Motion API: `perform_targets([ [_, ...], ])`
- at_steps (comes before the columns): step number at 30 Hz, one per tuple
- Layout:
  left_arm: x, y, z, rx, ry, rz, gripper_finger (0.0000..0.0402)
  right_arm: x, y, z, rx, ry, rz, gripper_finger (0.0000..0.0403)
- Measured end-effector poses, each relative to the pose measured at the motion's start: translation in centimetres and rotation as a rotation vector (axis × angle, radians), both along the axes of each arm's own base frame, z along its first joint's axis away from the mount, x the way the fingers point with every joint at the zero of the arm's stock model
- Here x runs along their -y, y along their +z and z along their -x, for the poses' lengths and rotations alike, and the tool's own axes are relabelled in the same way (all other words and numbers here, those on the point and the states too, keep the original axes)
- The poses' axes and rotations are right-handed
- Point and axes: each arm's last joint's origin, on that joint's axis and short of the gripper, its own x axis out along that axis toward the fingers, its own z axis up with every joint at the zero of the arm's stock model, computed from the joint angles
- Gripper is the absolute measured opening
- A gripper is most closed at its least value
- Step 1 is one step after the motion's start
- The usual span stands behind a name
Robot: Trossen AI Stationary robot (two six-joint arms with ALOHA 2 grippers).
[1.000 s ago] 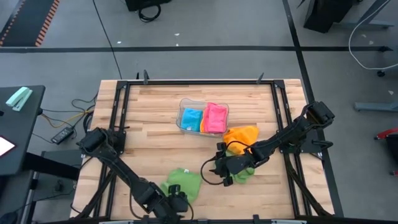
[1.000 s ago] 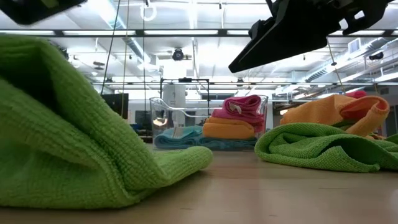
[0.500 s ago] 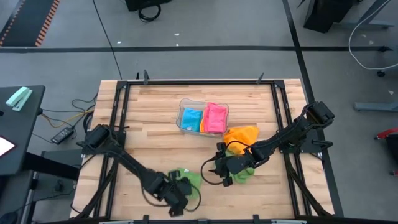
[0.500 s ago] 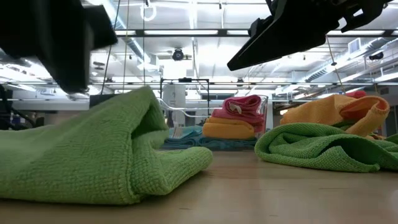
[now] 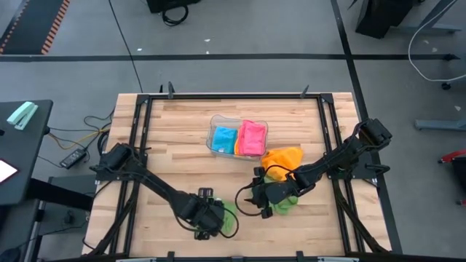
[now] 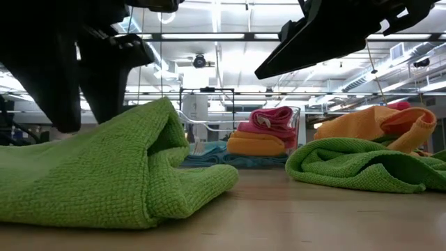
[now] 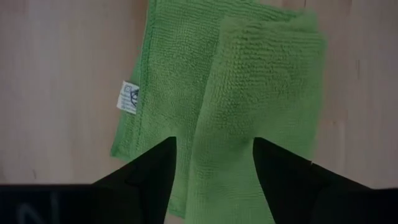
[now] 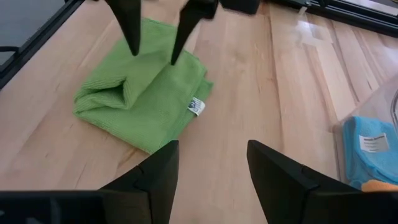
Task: Fold microfiber towels
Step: Fold the top green microfiber cloth
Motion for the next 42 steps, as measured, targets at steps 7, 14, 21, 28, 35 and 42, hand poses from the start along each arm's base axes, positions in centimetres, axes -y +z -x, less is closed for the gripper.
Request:
perform_targets([
  [7, -1.1, -1.3, -1.0, -0.086, -0.031, 0.06, 0.0212, -0.6, 0.0, 0.2, 0.004, 0.018, -0.002, 0.0198],
  [14, -1.7, -1.4, -1.6, -0.087, -0.015, 0.099, 0.0147, -0.6, 0.1, 0.2, 0.009, 0.016, -0.004, 0.0198],
  [21, -1.3, -1.1, -1.4, -0.083, -0.03, 0.111, 0.004, -0.6, 0.1, 0.2, 0.012, 0.015, -0.004, 0.0198],
  [28, -0.5, 1.6, -2.2, -0.062, -0.006, 0.155, 0.0026, -0.6, 0.1, 0.2, 0.014, 0.015, -0.005, 0.0198],
  [35, -0.1, 3.5, -2.8, -0.046, 0.307, 0.276, 0.0014, -0.6, 0.1, 0.2, 0.011, 0.014, -0.004, 0.0198],
  [42, 1.6, 3.5, -2.1, -0.042, 0.451, 0.339, 0.0029, -1.1, 0.1, 0.4, 0.012, 0.031, -0.005, 0.0198],
])
